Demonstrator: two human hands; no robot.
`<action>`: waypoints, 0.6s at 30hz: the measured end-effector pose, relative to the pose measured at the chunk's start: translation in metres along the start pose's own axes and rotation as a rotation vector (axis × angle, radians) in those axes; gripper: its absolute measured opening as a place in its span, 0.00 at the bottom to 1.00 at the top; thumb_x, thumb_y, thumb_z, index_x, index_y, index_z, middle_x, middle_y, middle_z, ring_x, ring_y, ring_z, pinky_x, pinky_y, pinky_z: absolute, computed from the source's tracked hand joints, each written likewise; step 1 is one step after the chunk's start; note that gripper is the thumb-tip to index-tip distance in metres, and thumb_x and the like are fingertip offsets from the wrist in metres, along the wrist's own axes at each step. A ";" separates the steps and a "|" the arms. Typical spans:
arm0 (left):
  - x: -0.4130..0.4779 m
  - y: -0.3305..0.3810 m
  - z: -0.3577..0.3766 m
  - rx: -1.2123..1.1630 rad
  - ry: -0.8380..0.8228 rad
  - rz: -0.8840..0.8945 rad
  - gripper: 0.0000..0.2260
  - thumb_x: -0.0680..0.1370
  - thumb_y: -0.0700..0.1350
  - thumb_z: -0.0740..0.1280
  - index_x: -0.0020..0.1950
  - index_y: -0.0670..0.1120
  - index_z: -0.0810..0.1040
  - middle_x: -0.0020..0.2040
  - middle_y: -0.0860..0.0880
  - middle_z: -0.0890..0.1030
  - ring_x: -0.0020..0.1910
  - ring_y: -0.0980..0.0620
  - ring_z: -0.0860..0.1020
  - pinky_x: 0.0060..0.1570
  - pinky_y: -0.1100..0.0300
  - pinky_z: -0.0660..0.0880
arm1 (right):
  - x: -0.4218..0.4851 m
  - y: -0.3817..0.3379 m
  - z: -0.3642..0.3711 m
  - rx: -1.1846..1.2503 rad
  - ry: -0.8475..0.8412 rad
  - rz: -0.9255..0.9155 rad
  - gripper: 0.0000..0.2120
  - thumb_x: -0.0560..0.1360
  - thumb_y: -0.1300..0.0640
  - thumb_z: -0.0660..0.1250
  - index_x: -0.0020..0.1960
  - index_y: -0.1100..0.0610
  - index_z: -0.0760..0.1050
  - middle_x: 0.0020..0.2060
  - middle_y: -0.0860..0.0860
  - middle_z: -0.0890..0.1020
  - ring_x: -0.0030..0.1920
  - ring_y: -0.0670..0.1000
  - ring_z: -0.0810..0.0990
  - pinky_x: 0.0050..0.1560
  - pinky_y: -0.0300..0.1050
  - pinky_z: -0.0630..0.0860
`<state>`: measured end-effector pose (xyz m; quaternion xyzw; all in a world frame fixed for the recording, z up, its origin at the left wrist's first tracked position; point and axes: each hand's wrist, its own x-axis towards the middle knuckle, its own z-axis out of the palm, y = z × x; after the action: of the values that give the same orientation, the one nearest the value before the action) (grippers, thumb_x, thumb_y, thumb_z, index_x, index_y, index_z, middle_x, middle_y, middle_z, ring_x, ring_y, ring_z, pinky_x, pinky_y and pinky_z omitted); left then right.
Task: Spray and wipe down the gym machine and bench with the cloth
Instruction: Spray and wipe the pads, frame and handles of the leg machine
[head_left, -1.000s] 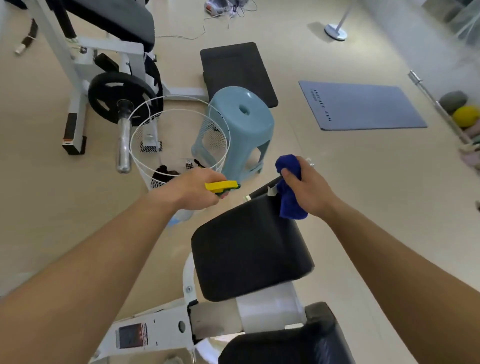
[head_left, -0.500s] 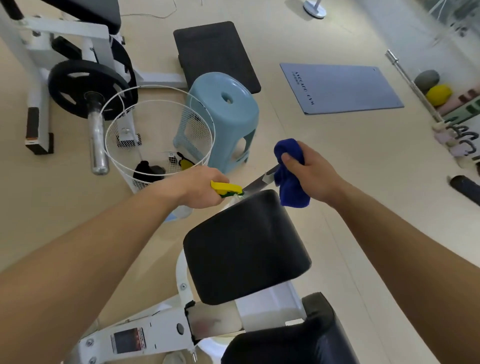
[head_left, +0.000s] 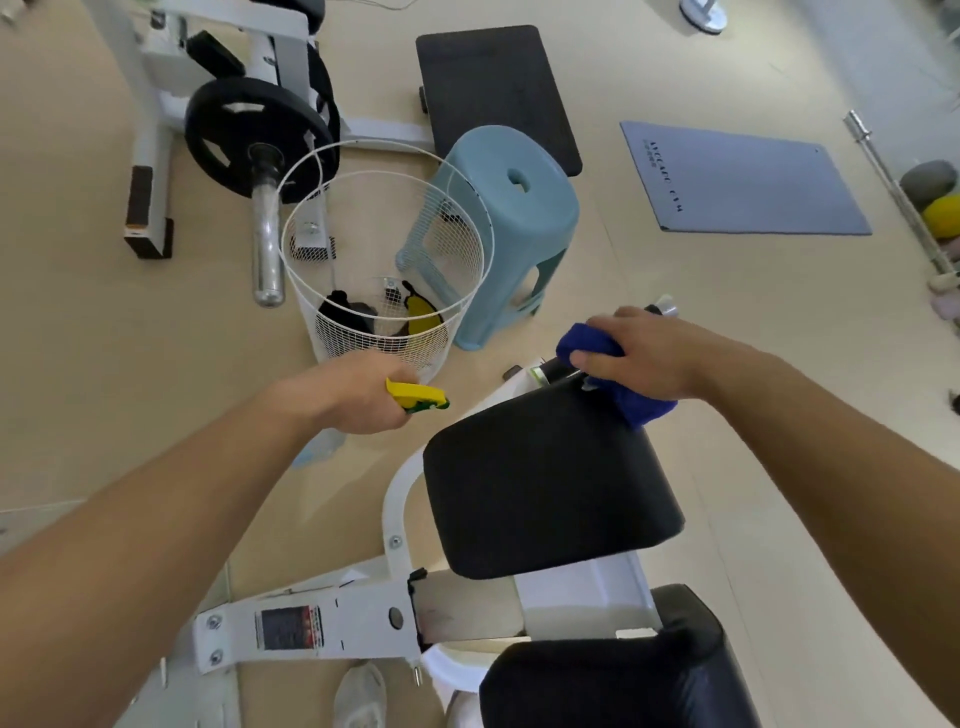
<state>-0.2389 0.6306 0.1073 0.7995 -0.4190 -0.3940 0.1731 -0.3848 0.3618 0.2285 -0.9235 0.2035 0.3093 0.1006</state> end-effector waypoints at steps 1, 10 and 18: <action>-0.006 -0.002 0.000 -0.049 0.016 0.006 0.03 0.70 0.52 0.67 0.38 0.54 0.78 0.37 0.53 0.81 0.39 0.49 0.79 0.43 0.43 0.80 | 0.002 -0.005 0.014 -0.052 -0.044 -0.016 0.24 0.80 0.34 0.54 0.71 0.43 0.66 0.63 0.50 0.73 0.59 0.55 0.74 0.60 0.54 0.71; -0.046 -0.022 0.019 -0.575 0.293 -0.023 0.09 0.70 0.41 0.67 0.44 0.53 0.84 0.43 0.49 0.85 0.37 0.56 0.78 0.37 0.60 0.74 | 0.051 -0.093 0.110 -0.594 0.138 -0.320 0.22 0.81 0.36 0.52 0.63 0.50 0.72 0.49 0.53 0.80 0.44 0.56 0.78 0.42 0.51 0.74; -0.066 -0.031 0.075 -0.462 0.529 -0.072 0.11 0.67 0.46 0.62 0.45 0.52 0.82 0.39 0.52 0.84 0.40 0.49 0.80 0.42 0.48 0.78 | 0.079 -0.165 0.198 -0.832 -0.026 -0.478 0.19 0.79 0.41 0.55 0.57 0.51 0.78 0.44 0.51 0.77 0.43 0.55 0.75 0.41 0.49 0.68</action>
<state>-0.3030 0.7066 0.0731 0.8279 -0.2310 -0.2633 0.4381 -0.3605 0.5467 0.0335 -0.9024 -0.1566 0.3442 -0.2065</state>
